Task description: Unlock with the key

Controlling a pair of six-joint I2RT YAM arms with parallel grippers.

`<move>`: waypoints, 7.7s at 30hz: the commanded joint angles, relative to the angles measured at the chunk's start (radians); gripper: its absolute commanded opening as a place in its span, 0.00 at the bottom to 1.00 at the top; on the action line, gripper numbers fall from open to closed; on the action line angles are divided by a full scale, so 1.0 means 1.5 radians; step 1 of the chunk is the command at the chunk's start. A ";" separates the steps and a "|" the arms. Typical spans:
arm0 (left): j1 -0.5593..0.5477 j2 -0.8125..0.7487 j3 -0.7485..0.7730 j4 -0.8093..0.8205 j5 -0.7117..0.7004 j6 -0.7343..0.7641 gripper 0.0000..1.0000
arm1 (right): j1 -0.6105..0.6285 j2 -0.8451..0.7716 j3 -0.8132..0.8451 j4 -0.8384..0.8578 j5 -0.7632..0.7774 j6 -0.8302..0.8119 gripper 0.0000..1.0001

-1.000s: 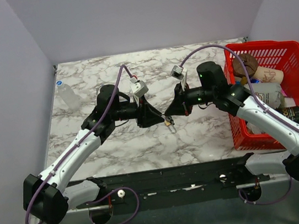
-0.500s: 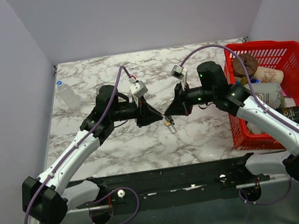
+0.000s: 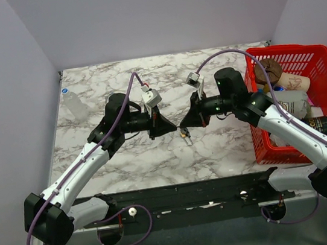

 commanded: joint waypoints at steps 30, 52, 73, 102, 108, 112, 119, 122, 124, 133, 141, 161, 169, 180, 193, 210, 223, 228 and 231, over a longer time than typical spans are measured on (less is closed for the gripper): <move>-0.011 0.003 0.012 -0.004 -0.038 0.028 0.00 | -0.001 -0.024 -0.057 0.040 -0.033 -0.090 0.56; -0.009 0.002 0.031 -0.061 -0.145 0.054 0.00 | -0.002 -0.036 -0.058 -0.051 0.260 -0.108 0.01; -0.011 0.026 0.051 -0.110 0.048 0.099 0.00 | -0.001 -0.120 -0.082 0.028 0.017 -0.136 0.48; -0.014 0.024 0.048 -0.102 0.072 0.099 0.00 | -0.001 -0.050 -0.076 0.068 -0.075 -0.133 0.50; -0.015 0.025 0.047 -0.101 0.073 0.098 0.00 | -0.001 -0.031 -0.077 0.074 -0.092 -0.131 0.47; -0.015 0.025 0.047 -0.101 0.071 0.099 0.00 | -0.001 -0.025 -0.080 0.075 -0.111 -0.130 0.41; -0.015 0.028 0.048 -0.100 0.072 0.099 0.00 | -0.001 -0.024 -0.093 0.088 -0.126 -0.125 0.26; -0.014 0.028 0.047 -0.100 0.070 0.099 0.00 | -0.001 -0.018 -0.097 0.088 -0.128 -0.125 0.24; -0.014 0.027 0.046 -0.099 0.068 0.098 0.00 | 0.000 -0.015 -0.099 0.088 -0.129 -0.126 0.24; -0.014 0.026 0.045 -0.094 0.063 0.094 0.00 | -0.001 -0.016 -0.103 0.090 -0.125 -0.126 0.01; -0.014 0.010 0.043 -0.090 -0.027 0.084 0.89 | -0.001 -0.033 -0.117 0.111 -0.026 -0.086 0.01; -0.125 0.105 -0.130 0.150 -0.442 -0.272 0.98 | -0.132 -0.208 -0.230 0.175 0.258 0.026 0.01; -0.170 0.290 -0.047 0.147 -0.489 -0.271 0.98 | -0.134 -0.375 -0.255 0.124 0.343 -0.004 0.01; -0.185 0.451 0.081 0.058 -0.566 -0.241 0.98 | -0.134 -0.392 -0.256 0.095 0.341 -0.017 0.01; -0.208 0.523 0.124 0.168 -0.450 -0.204 0.98 | -0.134 -0.376 -0.258 0.098 0.339 -0.018 0.01; -0.214 0.384 0.030 0.231 -0.480 -0.190 0.98 | -0.134 -0.359 -0.262 0.100 0.330 -0.007 0.01; -0.271 0.370 0.101 -0.103 -0.732 -0.401 0.99 | -0.134 -0.359 -0.275 0.110 0.333 0.005 0.01; -0.274 0.413 0.122 -0.093 -0.708 -0.413 0.99 | -0.134 -0.374 -0.280 0.110 0.334 0.003 0.01; -0.277 0.436 0.144 -0.101 -0.708 -0.397 0.99 | -0.134 -0.386 -0.283 0.109 0.340 0.002 0.01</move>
